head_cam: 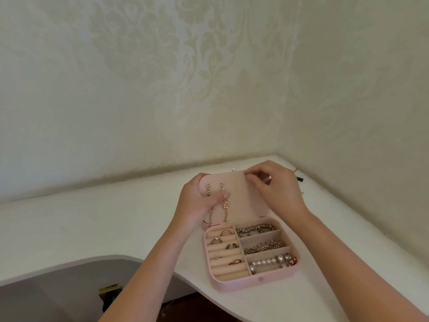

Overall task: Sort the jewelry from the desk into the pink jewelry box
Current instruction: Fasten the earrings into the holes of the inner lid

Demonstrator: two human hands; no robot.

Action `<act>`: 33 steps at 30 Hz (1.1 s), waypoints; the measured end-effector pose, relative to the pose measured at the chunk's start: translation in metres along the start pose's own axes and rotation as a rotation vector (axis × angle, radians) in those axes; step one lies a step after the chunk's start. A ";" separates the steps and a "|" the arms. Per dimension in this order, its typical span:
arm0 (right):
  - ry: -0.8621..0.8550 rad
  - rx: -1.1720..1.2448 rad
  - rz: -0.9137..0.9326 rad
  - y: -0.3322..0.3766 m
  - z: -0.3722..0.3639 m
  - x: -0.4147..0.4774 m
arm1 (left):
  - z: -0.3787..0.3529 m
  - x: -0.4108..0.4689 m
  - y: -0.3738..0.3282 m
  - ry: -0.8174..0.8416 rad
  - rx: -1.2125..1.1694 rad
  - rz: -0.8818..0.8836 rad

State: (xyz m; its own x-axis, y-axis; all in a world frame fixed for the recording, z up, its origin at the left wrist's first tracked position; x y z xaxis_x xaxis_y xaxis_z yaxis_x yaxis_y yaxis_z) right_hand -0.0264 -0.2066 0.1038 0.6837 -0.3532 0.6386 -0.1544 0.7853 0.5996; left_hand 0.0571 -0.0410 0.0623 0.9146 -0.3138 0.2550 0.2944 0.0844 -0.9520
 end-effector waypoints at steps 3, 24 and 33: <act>-0.089 0.057 -0.069 -0.017 0.011 0.008 | -0.001 -0.001 0.000 -0.025 -0.007 0.011; 0.039 0.383 -0.132 -0.036 -0.003 -0.009 | -0.004 -0.006 -0.007 -0.021 -0.010 -0.035; 0.051 0.346 -0.124 -0.037 -0.003 -0.011 | -0.003 -0.004 -0.002 -0.081 0.004 -0.051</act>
State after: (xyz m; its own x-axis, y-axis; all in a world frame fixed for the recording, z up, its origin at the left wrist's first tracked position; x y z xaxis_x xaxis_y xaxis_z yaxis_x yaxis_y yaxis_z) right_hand -0.0260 -0.2303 0.0730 0.7458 -0.4024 0.5309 -0.2936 0.5168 0.8042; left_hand 0.0516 -0.0426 0.0627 0.9177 -0.2404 0.3162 0.3421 0.0736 -0.9368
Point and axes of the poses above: each hand's wrist, its own x-axis towards the middle knuckle, its own z-axis out of the back of the hand, y = z × x, the point moved 6 cm from there along x, towards the middle knuckle, and after that the axes turned 4 degrees about -y, right-handed, at the moved point
